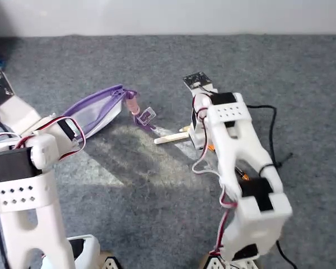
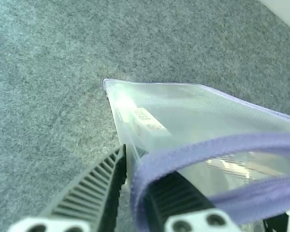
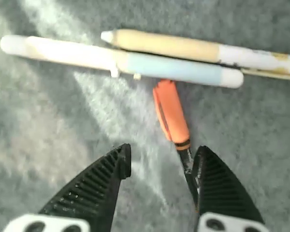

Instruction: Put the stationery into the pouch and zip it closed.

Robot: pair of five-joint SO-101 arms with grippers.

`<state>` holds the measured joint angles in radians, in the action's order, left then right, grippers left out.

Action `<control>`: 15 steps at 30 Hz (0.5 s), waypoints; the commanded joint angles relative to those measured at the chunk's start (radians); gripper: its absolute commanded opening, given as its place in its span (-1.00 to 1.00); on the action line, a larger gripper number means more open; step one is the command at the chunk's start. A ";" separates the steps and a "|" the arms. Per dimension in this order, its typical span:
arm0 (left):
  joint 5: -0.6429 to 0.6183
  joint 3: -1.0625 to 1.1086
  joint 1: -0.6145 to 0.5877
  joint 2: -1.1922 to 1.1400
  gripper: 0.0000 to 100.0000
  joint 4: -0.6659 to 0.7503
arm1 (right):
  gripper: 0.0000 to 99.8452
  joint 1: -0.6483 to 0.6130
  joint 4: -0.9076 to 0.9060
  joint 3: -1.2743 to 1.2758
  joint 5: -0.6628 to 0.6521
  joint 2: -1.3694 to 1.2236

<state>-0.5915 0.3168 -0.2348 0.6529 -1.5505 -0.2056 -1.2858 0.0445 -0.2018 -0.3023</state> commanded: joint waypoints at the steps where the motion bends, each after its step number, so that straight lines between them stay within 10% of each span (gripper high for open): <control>1: -0.009 -0.015 0.002 0.005 -0.97 0.018 | -0.62 0.015 -0.002 -0.138 -0.014 -0.113; 10: -0.009 -0.015 0.002 0.002 -0.97 0.018 | -0.63 0.042 -0.002 -0.310 -0.058 -0.355; 15: -0.009 -0.015 0.002 0.002 -0.97 0.018 | -0.99 0.051 -0.002 -0.313 -0.058 -0.366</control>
<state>-0.5915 0.3168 -0.2348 0.6529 -1.5505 -0.1550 -1.2889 -0.2409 -0.2432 -0.6490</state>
